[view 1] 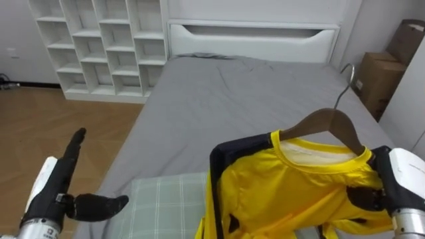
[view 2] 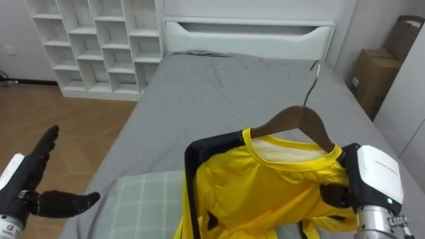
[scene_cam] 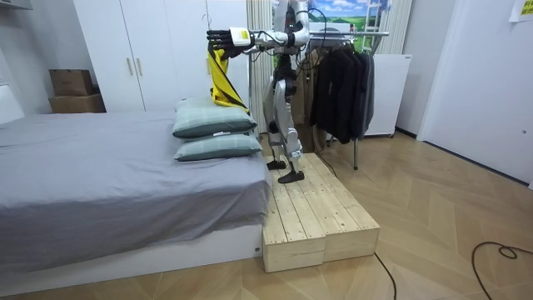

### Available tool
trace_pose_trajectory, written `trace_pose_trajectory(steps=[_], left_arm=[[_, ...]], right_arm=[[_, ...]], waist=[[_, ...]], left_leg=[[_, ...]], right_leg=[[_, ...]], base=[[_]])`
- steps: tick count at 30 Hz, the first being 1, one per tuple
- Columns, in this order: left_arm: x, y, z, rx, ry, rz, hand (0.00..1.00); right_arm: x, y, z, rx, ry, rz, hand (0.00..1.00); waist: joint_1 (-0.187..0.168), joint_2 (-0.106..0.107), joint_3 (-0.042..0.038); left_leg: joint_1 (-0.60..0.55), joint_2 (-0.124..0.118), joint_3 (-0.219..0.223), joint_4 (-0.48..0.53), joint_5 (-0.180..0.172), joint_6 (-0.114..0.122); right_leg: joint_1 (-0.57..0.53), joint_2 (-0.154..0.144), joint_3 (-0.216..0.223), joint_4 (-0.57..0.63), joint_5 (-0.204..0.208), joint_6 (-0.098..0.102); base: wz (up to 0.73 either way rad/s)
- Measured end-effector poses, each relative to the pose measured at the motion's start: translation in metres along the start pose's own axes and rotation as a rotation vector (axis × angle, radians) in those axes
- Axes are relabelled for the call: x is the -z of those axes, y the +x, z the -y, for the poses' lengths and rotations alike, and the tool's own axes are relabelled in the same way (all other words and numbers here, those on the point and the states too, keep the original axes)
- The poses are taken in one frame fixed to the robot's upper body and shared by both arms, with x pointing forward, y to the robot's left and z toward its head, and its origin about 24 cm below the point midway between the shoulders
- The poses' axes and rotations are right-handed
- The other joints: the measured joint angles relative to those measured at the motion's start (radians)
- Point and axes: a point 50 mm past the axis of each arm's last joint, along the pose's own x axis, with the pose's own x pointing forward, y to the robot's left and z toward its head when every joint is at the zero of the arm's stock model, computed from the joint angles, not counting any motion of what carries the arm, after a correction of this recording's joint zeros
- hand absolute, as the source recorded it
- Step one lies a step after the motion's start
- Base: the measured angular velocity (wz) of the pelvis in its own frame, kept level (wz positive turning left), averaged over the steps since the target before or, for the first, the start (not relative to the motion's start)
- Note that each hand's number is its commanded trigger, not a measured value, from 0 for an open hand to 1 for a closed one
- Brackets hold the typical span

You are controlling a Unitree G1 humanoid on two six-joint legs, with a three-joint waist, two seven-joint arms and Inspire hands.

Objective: Hang clothes

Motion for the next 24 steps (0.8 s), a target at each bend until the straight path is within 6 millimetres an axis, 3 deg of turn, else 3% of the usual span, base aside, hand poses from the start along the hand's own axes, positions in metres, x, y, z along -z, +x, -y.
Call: trace_pose_trajectory(steps=[6,8,12,16,19,24], left_arm=[[0.059,-0.014,0.001,-0.045,-0.067,-0.249,0.0],[0.083,-0.027,0.002,-0.058,-0.063,-0.353,0.0],[0.13,-0.059,0.008,-0.07,-0.065,-0.579,0.0],[0.169,-0.098,0.015,-0.116,-0.126,-0.82,0.0],[0.185,-0.122,0.013,-0.147,-0.157,-0.933,0.0],[0.201,-0.154,0.015,-0.153,-0.154,-1.051,0.0]], right_arm=[[-0.006,-0.001,0.014,0.103,-0.024,0.043,1.0],[-0.01,-0.001,0.018,0.126,-0.05,0.074,1.0],[-0.012,-0.008,0.026,0.161,-0.061,0.096,1.0],[-0.019,-0.013,0.033,0.188,-0.067,0.14,1.0],[-0.019,-0.014,0.034,0.188,-0.08,0.144,1.0],[-0.034,-0.014,0.047,0.248,-0.102,0.215,1.0]], waist=[[0.002,0.0,0.0004],[0.002,-0.001,0.0013],[0.017,-0.019,0.0106],[0.028,-0.02,0.0109],[0.031,-0.028,0.0061],[0.033,-0.031,0.0053]], left_leg=[[0.016,0.0,0.006,-0.008,-0.001,-0.002],[0.017,0.0,0.016,-0.006,-0.001,-0.002],[0.029,0.0,0.034,-0.009,-0.001,-0.003],[0.028,0.007,0.049,-0.012,-0.02,-0.009],[0.027,0.011,0.055,-0.013,-0.025,-0.011],[0.031,0.013,0.057,-0.014,-0.028,-0.012]], right_leg=[[0.007,0.005,0.005,0.003,-0.01,-0.003],[0.005,0.007,0.016,0.002,-0.011,-0.003],[0.004,0.011,0.032,0.004,-0.017,-0.002],[-0.008,0.023,0.05,0.006,-0.017,-0.002],[-0.009,0.027,0.049,0.011,-0.017,-0.003],[-0.009,0.029,0.05,0.017,-0.021,-0.004]], base=[[-0.04],[-0.15],[-0.11],[-0.14],[-0.07],[-0.01]])
